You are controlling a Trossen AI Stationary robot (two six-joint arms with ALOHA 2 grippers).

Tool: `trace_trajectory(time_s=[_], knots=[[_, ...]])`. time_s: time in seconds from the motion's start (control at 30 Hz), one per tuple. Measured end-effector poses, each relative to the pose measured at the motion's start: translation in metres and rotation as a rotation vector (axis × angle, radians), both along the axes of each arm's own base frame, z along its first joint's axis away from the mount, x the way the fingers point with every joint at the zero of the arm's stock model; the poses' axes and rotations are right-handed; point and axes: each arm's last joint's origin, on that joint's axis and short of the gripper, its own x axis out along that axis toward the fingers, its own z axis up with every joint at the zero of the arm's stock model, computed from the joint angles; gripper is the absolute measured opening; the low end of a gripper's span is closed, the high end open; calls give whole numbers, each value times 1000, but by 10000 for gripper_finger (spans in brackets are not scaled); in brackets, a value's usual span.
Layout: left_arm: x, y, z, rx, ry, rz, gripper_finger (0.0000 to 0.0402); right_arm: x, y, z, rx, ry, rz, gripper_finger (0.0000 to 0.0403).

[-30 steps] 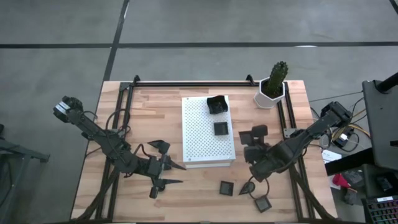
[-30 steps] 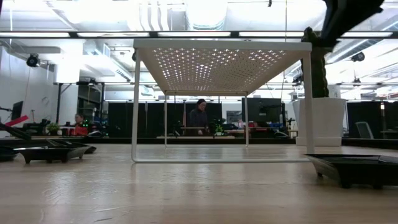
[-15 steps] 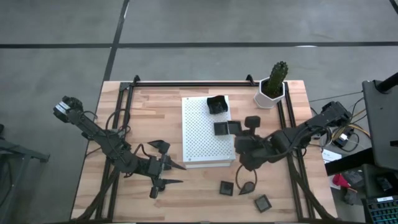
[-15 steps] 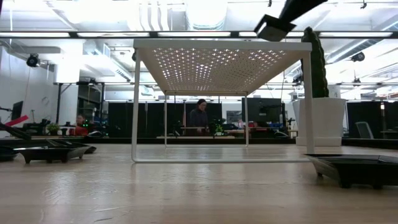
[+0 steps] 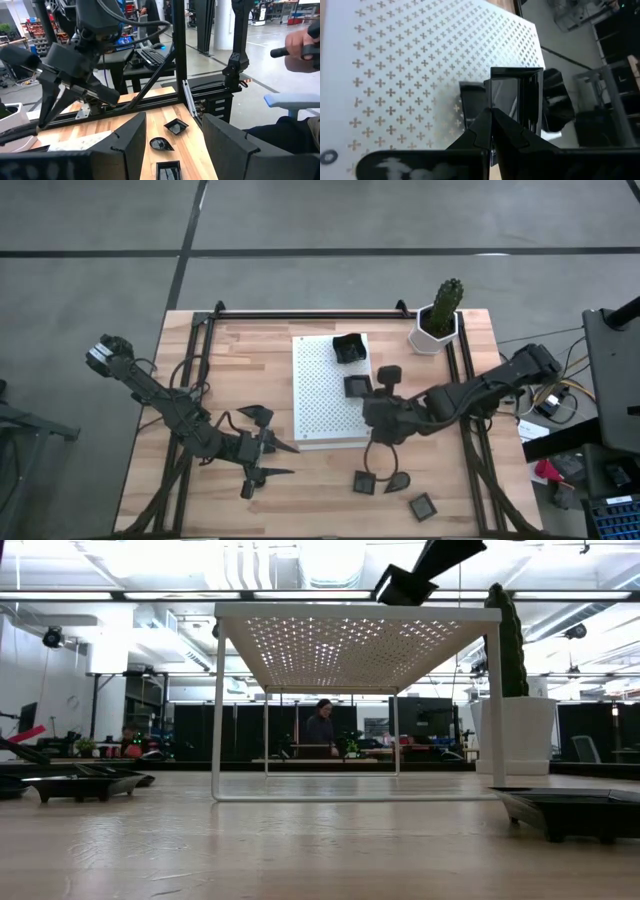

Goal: Pick & Place Mini shaped plates
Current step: Stack the black square plate on top of the black square plate on the shelf

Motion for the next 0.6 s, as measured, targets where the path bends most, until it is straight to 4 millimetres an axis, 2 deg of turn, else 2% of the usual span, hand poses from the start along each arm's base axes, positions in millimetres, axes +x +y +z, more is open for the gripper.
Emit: trace_trajectory(time_s=[0.27, 0.6], knots=[[0, 0, -4, 2, 8, 0, 188, 16, 3, -24, -72, 91, 8, 8], [0, 0, -3, -5, 3, 0, 188, 21, -3, -29, -68, 100, -25, 8]])
